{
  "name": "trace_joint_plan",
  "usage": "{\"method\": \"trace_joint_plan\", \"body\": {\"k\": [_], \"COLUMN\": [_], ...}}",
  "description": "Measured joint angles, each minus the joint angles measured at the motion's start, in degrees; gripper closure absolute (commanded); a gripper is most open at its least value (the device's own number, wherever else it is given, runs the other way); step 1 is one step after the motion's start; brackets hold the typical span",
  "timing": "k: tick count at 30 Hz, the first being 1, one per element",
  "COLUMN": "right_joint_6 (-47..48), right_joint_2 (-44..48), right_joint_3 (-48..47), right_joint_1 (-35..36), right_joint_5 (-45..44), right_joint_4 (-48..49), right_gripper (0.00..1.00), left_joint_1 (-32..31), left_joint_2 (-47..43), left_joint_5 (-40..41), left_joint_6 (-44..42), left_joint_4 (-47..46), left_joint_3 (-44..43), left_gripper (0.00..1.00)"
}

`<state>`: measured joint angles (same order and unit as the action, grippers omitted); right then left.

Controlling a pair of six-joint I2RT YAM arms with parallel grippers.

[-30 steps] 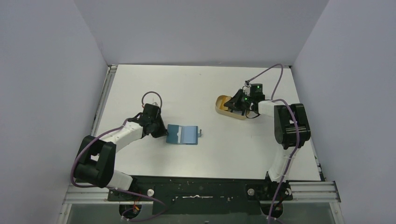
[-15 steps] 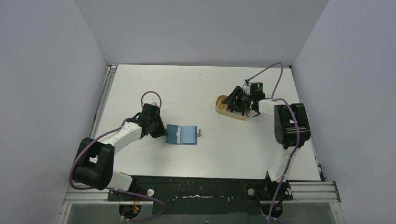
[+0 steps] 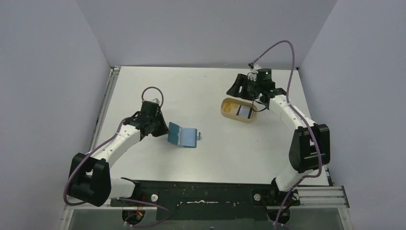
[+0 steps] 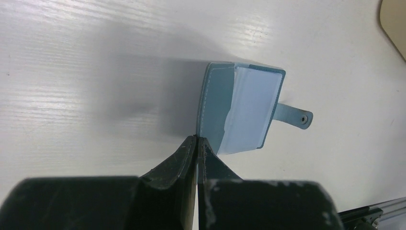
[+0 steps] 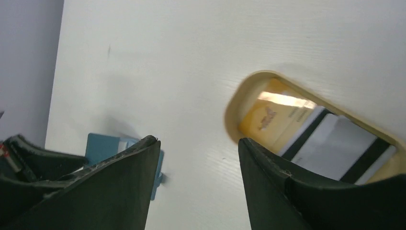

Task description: Take the credit cards out of the card holder

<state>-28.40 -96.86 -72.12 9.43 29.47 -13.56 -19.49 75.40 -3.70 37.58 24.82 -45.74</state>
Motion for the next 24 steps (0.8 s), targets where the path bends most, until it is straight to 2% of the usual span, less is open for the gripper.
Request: {"method": "trace_joint_plan", "body": {"k": [5, 10, 16, 24], "right_joint_6": [3.4, 1.9, 0.7, 0.5], "right_joint_2": [5.2, 0.2, -8.2, -9.1], "right_joint_3": [-1.3, 1.6, 1.4, -2.0], "right_joint_1": [14.2, 25.3, 30.2, 31.9], "right_joint_5": [-3.3, -3.9, -5.9, -6.8], "right_joint_4": [-2.2, -2.5, -4.0, -5.3], "right_gripper": [0.41, 0.42, 0.42, 0.49], "left_joint_1": [0.0, 0.0, 0.0, 0.0], "left_joint_2": [-0.3, -0.3, -0.4, -1.2], "left_joint_5": [0.0, 0.0, 0.3, 0.4], "left_joint_6": [-0.9, -1.8, -2.4, -2.8], "left_joint_4": [1.8, 3.5, 4.5, 5.4], "left_joint_3": [-1.1, -2.8, -3.6, -3.6], "left_gripper": [1.0, 1.0, 1.0, 1.0]}}
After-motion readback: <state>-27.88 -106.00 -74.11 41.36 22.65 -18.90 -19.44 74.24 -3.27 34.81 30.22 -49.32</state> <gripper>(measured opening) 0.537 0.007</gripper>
